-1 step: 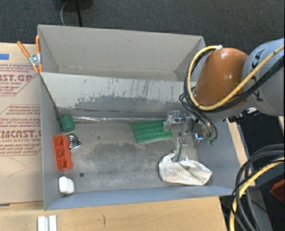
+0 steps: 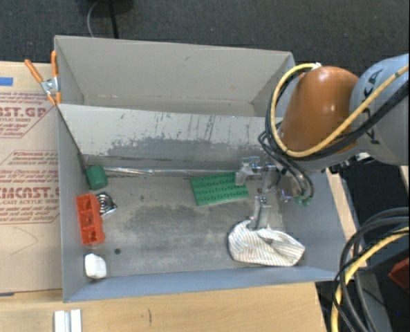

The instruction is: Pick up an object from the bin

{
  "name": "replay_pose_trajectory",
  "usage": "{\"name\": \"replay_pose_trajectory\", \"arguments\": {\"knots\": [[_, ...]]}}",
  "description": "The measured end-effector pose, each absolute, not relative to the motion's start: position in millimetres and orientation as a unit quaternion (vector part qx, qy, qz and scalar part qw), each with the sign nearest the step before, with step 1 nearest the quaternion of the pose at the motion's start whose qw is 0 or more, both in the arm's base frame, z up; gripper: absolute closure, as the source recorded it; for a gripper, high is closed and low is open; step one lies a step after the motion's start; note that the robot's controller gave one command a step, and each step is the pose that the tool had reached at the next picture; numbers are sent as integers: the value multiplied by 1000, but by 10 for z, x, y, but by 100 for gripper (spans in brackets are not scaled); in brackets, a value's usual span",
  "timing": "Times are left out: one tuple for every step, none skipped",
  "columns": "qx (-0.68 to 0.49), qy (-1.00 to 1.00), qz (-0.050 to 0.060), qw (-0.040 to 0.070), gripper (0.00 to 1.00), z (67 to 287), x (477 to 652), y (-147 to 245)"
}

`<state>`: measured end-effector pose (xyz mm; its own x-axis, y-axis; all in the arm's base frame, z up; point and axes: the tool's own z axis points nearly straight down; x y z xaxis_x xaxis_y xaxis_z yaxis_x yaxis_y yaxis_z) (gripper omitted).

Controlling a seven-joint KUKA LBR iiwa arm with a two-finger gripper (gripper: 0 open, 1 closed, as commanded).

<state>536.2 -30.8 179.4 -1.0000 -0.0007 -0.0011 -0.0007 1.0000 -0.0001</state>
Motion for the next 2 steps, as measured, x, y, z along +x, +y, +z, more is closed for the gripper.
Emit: {"name": "replay_pose_trajectory", "arguments": {"knots": [[22,1000,1,4,0,1661,5260,-363],[43,999,0,-1,0,1393,5083,-574]]}}
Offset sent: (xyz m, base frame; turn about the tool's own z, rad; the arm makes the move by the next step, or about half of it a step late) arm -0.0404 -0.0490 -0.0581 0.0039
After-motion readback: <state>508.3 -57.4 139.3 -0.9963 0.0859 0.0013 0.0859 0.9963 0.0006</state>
